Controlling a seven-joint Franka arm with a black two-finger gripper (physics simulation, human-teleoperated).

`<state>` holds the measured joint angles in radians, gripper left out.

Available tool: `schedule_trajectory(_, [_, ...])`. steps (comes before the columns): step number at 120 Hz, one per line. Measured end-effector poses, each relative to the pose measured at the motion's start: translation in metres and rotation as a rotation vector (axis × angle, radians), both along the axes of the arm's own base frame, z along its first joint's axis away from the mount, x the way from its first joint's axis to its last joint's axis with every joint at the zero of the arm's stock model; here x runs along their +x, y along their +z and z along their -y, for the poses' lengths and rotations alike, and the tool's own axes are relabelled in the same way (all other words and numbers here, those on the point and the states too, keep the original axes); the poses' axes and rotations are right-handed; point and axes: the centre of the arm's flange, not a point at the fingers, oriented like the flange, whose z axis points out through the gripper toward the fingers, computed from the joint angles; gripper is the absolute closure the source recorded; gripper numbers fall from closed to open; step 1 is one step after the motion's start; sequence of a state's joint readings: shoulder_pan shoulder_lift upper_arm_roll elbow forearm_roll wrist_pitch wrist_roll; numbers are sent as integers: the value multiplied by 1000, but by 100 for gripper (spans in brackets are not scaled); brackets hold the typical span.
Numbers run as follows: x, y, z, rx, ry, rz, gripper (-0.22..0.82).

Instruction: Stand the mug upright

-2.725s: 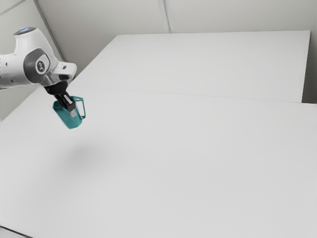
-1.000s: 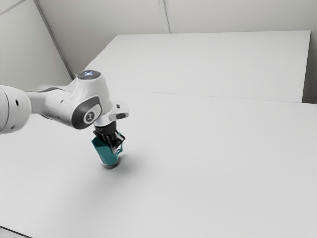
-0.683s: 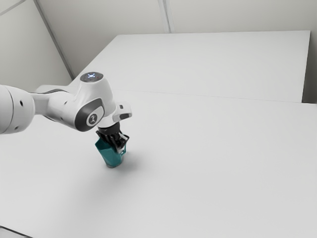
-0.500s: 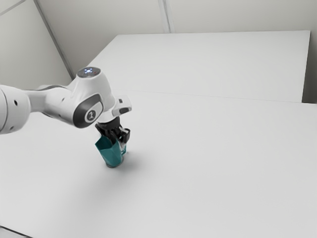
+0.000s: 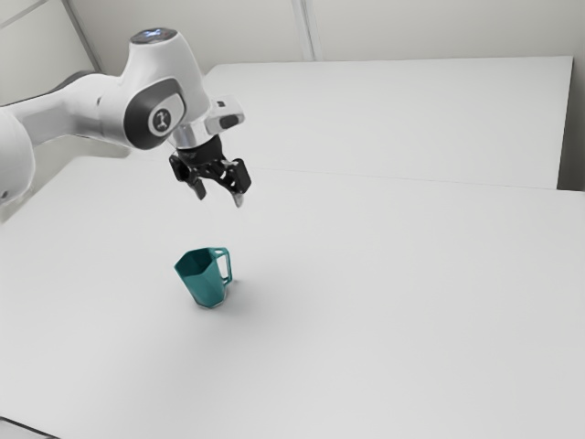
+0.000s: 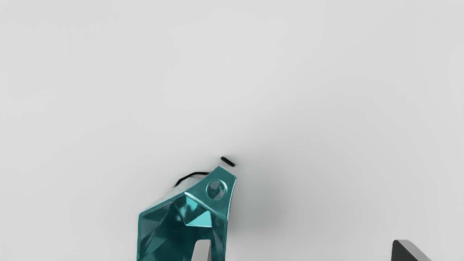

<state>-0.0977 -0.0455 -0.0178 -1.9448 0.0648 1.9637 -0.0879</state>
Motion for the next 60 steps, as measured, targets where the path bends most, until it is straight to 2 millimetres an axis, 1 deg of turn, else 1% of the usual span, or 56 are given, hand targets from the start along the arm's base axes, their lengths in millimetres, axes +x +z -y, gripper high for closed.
schedule_trajectory(12, [1, 27, -12, -5, 29, -10, 5])
schedule_trajectory(21, [5, 54, -19, -6, 46, -4, 4])
schedule_trajectory(37, [10, 91, -28, -4, 68, -13, 3])
schedule_trajectory(47, [10, 116, -33, -2, 80, -11, 3])
schedule_trajectory(60, [7, 136, -40, 1, 96, -15, 3])
